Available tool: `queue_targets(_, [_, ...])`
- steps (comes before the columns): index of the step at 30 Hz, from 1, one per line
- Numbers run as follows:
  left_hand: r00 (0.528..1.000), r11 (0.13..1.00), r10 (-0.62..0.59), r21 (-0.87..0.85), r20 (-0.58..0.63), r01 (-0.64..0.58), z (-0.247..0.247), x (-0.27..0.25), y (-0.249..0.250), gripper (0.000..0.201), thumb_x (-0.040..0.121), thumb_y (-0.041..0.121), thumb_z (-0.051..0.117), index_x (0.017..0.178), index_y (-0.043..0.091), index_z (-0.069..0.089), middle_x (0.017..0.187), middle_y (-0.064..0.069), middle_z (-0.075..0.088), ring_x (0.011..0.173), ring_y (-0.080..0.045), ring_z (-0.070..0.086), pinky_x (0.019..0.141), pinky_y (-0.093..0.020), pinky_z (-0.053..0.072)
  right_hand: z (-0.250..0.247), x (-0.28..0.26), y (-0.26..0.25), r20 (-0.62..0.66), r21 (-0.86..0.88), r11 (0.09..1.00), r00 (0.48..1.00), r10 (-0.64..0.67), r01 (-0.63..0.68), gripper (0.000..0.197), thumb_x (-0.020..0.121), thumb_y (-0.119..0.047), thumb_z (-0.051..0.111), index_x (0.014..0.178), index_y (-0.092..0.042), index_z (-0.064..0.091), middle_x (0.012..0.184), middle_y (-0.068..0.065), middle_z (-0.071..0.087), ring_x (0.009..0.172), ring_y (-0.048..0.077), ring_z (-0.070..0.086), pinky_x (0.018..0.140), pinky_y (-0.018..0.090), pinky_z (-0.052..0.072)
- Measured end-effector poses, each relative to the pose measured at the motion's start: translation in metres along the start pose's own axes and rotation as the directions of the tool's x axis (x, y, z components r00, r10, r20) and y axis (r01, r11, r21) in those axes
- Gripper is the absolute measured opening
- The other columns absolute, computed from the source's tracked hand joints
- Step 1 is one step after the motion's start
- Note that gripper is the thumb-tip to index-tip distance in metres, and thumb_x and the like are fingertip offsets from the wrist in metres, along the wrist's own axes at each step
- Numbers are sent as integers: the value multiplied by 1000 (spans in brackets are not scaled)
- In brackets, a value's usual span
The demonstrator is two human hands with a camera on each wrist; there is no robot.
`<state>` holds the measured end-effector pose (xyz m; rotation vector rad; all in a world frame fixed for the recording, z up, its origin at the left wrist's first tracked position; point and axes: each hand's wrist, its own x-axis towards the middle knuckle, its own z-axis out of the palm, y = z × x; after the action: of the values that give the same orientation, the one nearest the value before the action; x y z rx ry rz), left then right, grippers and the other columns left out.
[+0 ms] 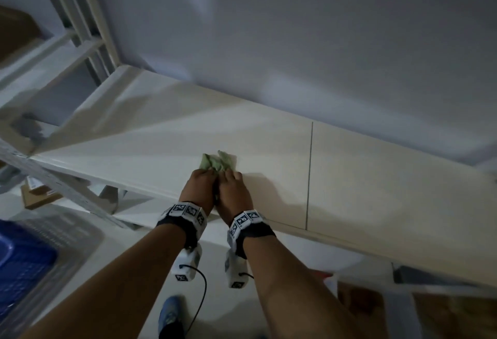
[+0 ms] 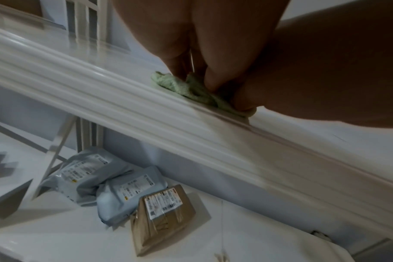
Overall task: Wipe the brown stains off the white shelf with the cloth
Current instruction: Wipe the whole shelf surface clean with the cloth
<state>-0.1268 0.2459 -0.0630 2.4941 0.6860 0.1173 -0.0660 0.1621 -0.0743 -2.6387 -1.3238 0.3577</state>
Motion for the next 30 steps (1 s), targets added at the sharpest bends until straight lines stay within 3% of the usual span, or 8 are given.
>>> queue_targets(6, [1000, 1000, -5, 7, -19, 5, 35, -21, 53, 35, 90, 4, 49, 121, 10, 63, 127, -11, 61, 124, -29, 48, 102, -32, 41, -16, -52, 46, -128, 176, 984, 992, 7, 16, 44, 89, -13, 50, 131, 0, 47, 132, 19, 50, 119, 38, 40, 104, 39, 37])
queue_targets(13, [999, 999, -25, 29, -24, 26, 67, -35, 97, 35, 86, 2, 51, 117, 10, 65, 125, -13, 62, 121, -30, 51, 103, -34, 44, -21, -91, 91, -189, 283, 958, 982, 16, 39, 43, 84, -8, 53, 127, -3, 52, 130, 18, 54, 116, 35, 44, 104, 39, 37])
queue_targets(15, [1000, 999, -18, 31, -11, 18, 79, -36, 110, 34, 84, 2, 52, 115, 10, 66, 122, -13, 63, 117, -32, 53, 101, -36, 46, -23, -103, 108, -171, 262, 964, 985, 1, 45, 45, 83, -5, 52, 128, -2, 50, 129, 18, 53, 117, 35, 42, 100, 39, 41])
queue_targets(19, [998, 997, 51, 51, 34, -52, 111, -36, 151, 25, 86, 10, 50, 102, 17, 68, 104, -11, 67, 98, -31, 62, 85, -31, 50, -22, -133, 158, -197, 66, 997, 980, -34, 48, 29, 84, -4, 48, 110, 3, 59, 103, 19, 62, 103, 35, 50, 88, 42, 49])
queue_targets(21, [995, 995, 85, 54, 51, -87, 131, -35, 178, 23, 87, 15, 49, 100, 19, 67, 99, -10, 66, 90, -29, 63, 80, -29, 51, -20, -147, 191, -236, 15, 999, 971, -26, 30, 26, 85, -4, 48, 106, 2, 61, 97, 17, 64, 99, 34, 52, 88, 41, 49])
queue_targets(27, [978, 977, 160, 122, 137, -177, 175, -35, 256, 28, 83, 8, 46, 101, 17, 65, 102, -8, 64, 97, -31, 59, 81, -39, 54, -24, -183, 263, -287, 34, 998, 956, 62, -55, 30, 85, -6, 46, 110, 4, 59, 101, 18, 63, 101, 35, 54, 94, 41, 46])
queue_targets(30, [968, 969, 187, 128, 169, -210, 199, -35, 292, 25, 82, 10, 44, 98, 18, 62, 100, -8, 64, 94, -30, 60, 79, -40, 55, -29, -210, 298, -296, 32, 987, 942, 158, -156, 39, 85, -15, 44, 119, -1, 56, 112, 15, 62, 111, 35, 51, 102, 51, 37])
